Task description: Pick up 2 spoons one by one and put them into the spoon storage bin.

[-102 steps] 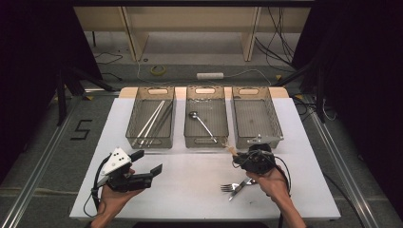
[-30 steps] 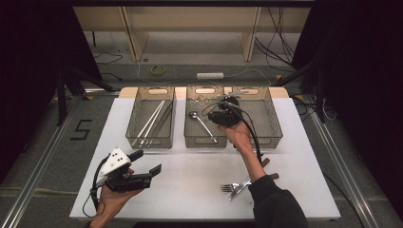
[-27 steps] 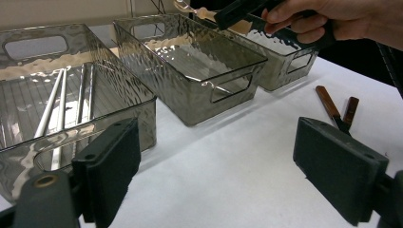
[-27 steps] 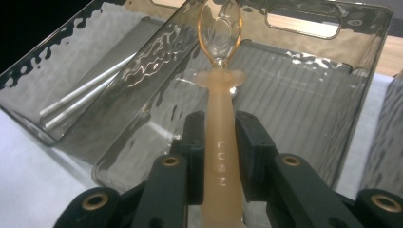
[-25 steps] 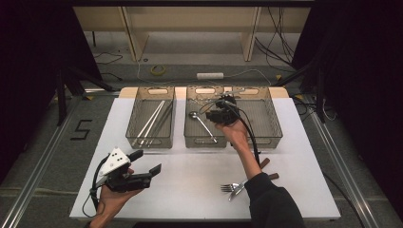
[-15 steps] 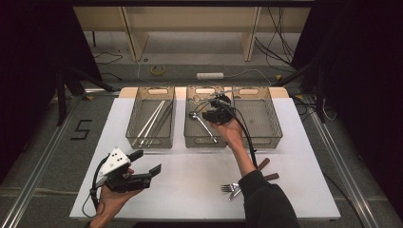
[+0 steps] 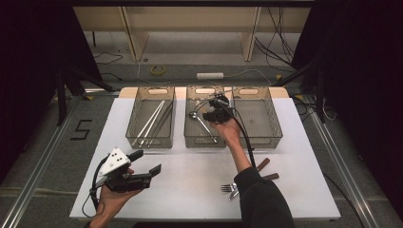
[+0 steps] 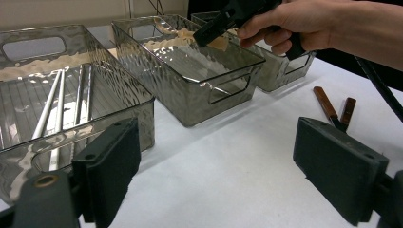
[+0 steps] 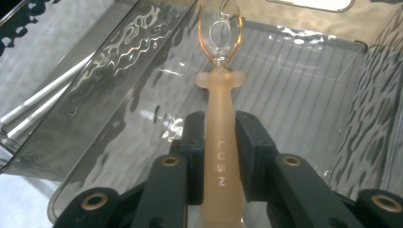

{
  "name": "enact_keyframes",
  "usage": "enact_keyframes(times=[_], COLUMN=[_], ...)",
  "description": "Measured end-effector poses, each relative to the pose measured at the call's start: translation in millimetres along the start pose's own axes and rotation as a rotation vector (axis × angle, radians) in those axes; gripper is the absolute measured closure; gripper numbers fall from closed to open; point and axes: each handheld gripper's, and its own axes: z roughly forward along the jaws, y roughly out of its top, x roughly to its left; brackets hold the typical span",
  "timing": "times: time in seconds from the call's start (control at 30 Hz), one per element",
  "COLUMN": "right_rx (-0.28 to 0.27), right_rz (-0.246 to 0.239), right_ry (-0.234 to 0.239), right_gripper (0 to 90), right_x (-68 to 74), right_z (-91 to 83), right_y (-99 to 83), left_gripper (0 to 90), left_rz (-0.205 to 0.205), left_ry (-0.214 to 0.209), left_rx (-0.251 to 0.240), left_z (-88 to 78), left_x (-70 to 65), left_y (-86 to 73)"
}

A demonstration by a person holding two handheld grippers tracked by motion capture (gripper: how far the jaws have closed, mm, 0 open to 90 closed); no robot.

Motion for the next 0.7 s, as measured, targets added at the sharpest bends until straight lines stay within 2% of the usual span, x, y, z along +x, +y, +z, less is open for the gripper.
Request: enact_keyframes(times=[0.07,0.2,0.27,0.57,0.7], right_rx=[0.011,0.027,0.028,-0.010,-0.032], right_rz=[-0.004,0.021,0.030,0.015,-0.006], right_ry=[-0.010,-0.012,-0.003,0.053,0.097], right_gripper=[75.0,73.9,69.5,62.0,56.3], right_x=[0.2,-1.8,-3.5,-7.9,-7.1], right_z=[3.1,7.6,7.8,-10.7,-22.8], right_y=[-0.2,-0.3,-0.1,2.0,1.7], left_gripper=[15.6,15.6,15.5,15.5,15.6], left_rz=[0.000,-0.001,0.000,-0.001,-0.003], left_ry=[-0.001,-0.002,-0.002,-0.001,0.000], left_rx=[0.000,0.000,0.000,-0.001,-0.001], left_z=[0.0,-0.1,-0.3,0.0,0.2], left_x=[0.0,0.1,0.2,0.0,0.2], left_y=[0.1,0.1,0.1,0.1,-0.1])
